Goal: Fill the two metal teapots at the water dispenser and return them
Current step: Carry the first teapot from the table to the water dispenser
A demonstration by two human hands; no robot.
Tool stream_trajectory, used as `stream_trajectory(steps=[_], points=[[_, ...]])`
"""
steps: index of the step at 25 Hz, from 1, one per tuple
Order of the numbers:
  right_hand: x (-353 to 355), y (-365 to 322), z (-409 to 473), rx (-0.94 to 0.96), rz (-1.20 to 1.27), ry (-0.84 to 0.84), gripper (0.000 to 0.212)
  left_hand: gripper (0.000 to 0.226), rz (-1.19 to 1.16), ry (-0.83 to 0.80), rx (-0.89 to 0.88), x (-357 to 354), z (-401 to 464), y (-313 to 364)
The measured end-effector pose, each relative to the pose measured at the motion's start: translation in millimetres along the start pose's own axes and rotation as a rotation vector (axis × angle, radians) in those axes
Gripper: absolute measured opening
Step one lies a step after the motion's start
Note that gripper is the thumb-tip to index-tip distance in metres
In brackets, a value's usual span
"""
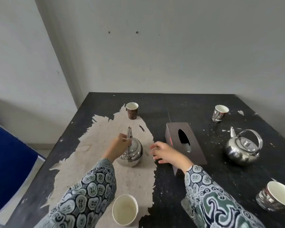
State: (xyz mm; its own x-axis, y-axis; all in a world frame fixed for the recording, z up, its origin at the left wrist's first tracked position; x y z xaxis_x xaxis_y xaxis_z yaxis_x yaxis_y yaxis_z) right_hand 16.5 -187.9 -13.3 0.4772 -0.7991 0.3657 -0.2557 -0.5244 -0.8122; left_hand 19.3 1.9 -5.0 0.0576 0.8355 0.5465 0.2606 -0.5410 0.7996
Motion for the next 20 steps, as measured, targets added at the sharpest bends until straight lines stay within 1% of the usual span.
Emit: stream_trajectory(steps=[1, 3, 6, 8, 10, 16, 18, 20], points=[[0, 0, 0, 0.002, -0.008, 0.003, 0.024, 0.026, -0.042, -0.009, -0.003, -3, 0, 1], [2, 1, -3, -0.017, -0.025, 0.027, 0.025, 0.024, -0.091, 0.006, 0.005, -5, 2, -2], [9, -1, -11, -0.012, -0.041, 0.044, 0.025, 0.015, -0.068, -0.015, -0.01, -2, -2, 0], [14, -11, -22, 0.023, -0.054, 0.067, 0.024, 0.019, -0.062, -0.025, -0.049, 5, -12, 8], [18, -25, -32, 0.064, -0.064, 0.082, 0.024, 0.018, -0.07, -0.043, -0.084, 12, -24, 15], [14, -82, -78, 0.317, -0.19, 0.23, 0.035, 0.018, -0.007, -0.013, -0.325, 50, -86, 69], [8, -102, -101, 0.425, -0.21, 0.25, 0.029, 0.021, 0.006, 0.024, -0.405, 65, -113, 88], [5, -121, -125, 0.532, -0.244, 0.274, 0.013, 0.023, -0.001, 0.052, -0.46, 79, -139, 103]])
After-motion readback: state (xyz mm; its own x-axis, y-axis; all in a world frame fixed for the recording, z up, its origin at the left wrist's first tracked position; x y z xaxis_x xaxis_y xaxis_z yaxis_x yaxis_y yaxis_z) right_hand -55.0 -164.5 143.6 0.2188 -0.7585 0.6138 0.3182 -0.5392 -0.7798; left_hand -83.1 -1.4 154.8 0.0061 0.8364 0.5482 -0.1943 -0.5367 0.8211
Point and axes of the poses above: each hand's wrist, its own z-axis towards the middle knuckle, its own x-axis out of the back of the hand, y = z × x, the point moved 2 cm from there along z, towards the middle knuckle
